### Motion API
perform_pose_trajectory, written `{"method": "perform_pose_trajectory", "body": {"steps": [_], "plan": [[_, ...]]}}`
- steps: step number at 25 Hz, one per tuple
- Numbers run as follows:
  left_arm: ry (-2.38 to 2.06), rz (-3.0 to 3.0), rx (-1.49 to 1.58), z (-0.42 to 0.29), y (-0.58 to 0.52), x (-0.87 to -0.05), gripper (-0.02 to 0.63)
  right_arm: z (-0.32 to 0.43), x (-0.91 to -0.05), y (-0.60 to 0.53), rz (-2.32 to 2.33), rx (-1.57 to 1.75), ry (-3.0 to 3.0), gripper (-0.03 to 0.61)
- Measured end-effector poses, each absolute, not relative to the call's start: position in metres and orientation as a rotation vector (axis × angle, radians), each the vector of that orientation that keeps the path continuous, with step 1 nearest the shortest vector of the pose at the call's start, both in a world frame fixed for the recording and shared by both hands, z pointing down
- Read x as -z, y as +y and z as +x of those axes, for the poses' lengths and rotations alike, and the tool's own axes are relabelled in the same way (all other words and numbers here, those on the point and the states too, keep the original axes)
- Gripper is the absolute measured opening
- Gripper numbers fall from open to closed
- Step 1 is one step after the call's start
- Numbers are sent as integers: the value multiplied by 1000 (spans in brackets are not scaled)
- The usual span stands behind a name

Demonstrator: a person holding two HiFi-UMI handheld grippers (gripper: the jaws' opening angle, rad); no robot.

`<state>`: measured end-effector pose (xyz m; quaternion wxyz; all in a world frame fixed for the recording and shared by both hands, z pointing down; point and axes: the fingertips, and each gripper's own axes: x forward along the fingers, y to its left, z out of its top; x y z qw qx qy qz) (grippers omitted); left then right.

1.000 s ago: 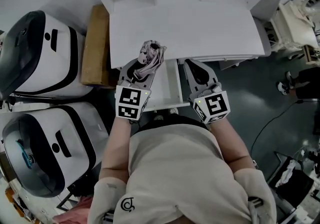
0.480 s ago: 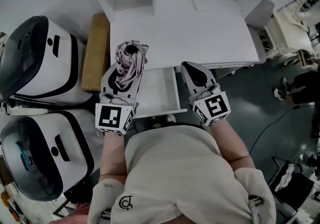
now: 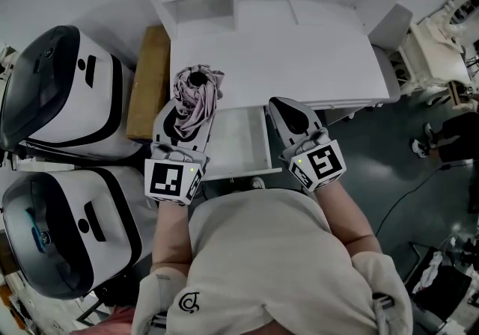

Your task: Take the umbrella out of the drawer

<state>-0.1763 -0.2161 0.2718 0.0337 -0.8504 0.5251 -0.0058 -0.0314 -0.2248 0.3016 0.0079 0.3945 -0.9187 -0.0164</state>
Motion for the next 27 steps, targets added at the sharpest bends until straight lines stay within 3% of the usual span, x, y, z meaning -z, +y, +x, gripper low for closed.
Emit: {"method": "perform_pose_trajectory", "body": {"steps": [27], "plan": [[1595, -2653, -15, -176, -220, -283, 216, -40, -301, -234, 1275, 60, -2872, 5]]}}
